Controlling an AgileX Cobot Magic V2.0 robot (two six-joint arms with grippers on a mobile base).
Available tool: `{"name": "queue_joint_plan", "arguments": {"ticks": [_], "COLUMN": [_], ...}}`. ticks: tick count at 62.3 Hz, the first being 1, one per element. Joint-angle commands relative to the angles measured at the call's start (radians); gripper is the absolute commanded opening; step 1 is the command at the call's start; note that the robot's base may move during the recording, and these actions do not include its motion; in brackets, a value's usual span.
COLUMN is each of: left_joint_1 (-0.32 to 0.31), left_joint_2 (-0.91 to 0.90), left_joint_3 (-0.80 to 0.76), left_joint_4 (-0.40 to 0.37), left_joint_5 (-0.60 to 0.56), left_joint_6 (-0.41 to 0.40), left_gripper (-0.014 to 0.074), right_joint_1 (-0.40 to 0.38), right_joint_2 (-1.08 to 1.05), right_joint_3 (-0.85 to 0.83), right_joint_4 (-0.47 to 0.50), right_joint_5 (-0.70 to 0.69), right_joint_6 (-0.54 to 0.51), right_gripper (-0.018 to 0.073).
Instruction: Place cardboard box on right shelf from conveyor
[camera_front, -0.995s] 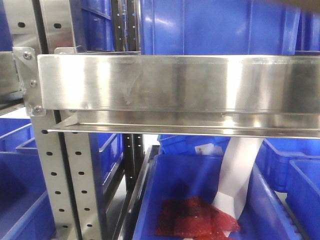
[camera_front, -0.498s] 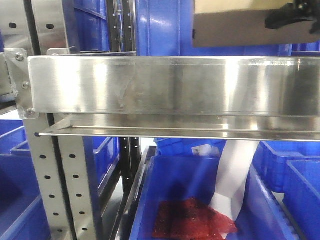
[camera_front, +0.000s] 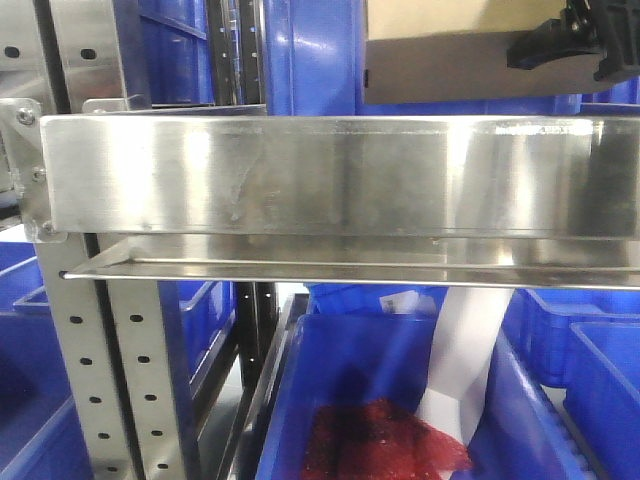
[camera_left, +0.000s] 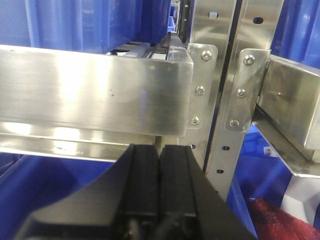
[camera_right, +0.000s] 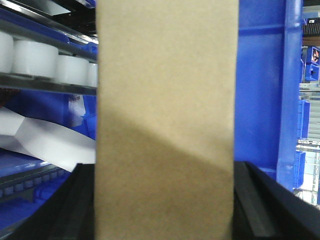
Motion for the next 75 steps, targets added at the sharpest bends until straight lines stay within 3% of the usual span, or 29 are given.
{"name": "queue_joint_plan", "arguments": {"ticks": [1, 6, 26, 42, 75], "left_joint_1": [0.002, 0.002, 0.002, 0.002, 0.002], "left_joint_2": [-0.008, -0.008, -0.008, -0.008, -0.008], "left_joint_3": [0.008, 0.008, 0.008, 0.008, 0.008], "left_joint_4": [0.001, 0.001, 0.001, 0.001, 0.001], "left_joint_5": [-0.085, -0.085, -0.085, -0.085, -0.085], "left_joint_6": [-0.005, -0.005, -0.005, -0.005, -0.005], "left_gripper": [-0.0116, -0.0116, -0.0116, -0.0116, -0.0116], "right_joint_1": [-0.002, -0.002, -0.002, -0.001, 0.001], "right_joint_2": [-0.031, -0.031, -0.038, -0.121, -0.108], "right_joint_3": [-0.042, -0.042, -0.042, -0.040, -0.038], "right_joint_4": [-0.005, 0.000, 0.004, 0.065, 0.100], "right_joint_5": [-0.106, -0.110, -0.096, 0.016, -0.009], "right_joint_6": [-0.007, 0.002, 0.025, 0.026, 0.026], "right_gripper": [0.0516, 0.0563, 0.0559, 0.0559, 0.0585]}}
